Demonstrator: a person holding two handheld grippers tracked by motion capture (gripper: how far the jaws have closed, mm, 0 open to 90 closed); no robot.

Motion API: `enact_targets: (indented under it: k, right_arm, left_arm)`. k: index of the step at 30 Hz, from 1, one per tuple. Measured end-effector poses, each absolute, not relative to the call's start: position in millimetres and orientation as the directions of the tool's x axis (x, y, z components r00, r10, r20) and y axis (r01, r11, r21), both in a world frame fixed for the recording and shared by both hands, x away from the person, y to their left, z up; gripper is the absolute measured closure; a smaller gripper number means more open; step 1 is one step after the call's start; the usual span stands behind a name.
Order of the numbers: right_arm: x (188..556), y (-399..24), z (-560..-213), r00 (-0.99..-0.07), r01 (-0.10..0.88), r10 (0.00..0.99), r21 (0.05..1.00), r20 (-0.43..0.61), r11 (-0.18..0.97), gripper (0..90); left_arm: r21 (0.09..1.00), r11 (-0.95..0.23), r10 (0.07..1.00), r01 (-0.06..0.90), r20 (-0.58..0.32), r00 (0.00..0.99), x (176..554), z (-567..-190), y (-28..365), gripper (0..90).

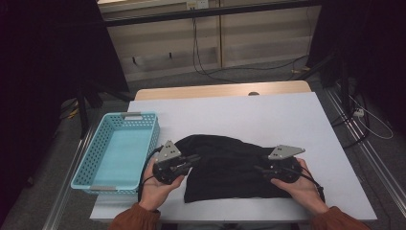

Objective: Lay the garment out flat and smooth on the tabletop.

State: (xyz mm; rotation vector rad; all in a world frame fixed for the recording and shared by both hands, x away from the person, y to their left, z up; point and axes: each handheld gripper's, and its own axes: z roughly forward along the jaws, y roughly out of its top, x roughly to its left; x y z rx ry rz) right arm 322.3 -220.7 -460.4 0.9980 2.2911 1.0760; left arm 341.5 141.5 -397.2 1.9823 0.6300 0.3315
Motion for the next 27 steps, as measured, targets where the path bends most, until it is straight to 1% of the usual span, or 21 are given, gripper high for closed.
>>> enact_targets:
  k: [3,7,9,14,19,21,22,27]
  right_arm:
    - [324,-219,-461,-0.662,0.428,0.748,0.791,-0.055,0.437,52.6]
    - [326,-214,-460,-0.694,0.406,0.719,0.805,-0.037,0.433,61.3]
    - [325,-211,-460,-0.713,0.399,0.702,0.816,-0.01,0.417,62.4]
    - [325,-209,-456,-0.715,0.375,0.699,0.839,-0.011,0.396,64.8]
    - [323,-210,-451,-0.718,0.339,0.695,0.861,-0.023,0.379,83.9]
    - [322,-212,-446,-0.71,0.324,0.703,0.876,-0.026,0.359,85.6]
    - [322,-213,-443,-0.703,0.316,0.71,0.882,-0.031,0.35,85.8]
    - [322,-224,-428,-0.673,0.297,0.739,0.9,-0.04,0.319,86.1]
  left_arm:
    - [0.887,-0.355,0.573,0.296,-0.044,0.819,344,-394,148,85.1]
    - [0.883,-0.356,0.578,0.306,-0.049,0.814,345,-397,148,85.1]
    - [0.884,-0.355,0.577,0.304,-0.048,0.815,345,-397,148,85.1]
    - [0.883,-0.353,0.59,0.309,-0.046,0.806,346,-397,149,85.1]
    - [0.88,-0.358,0.592,0.313,-0.045,0.804,347,-399,150,85.1]
    - [0.882,-0.356,0.592,0.309,-0.044,0.805,348,-399,150,85.1]
    - [0.884,-0.345,0.595,0.315,-0.054,0.802,348,-399,150,85.1]
    - [0.888,-0.344,0.596,0.307,-0.046,0.802,348,-397,146,85.1]
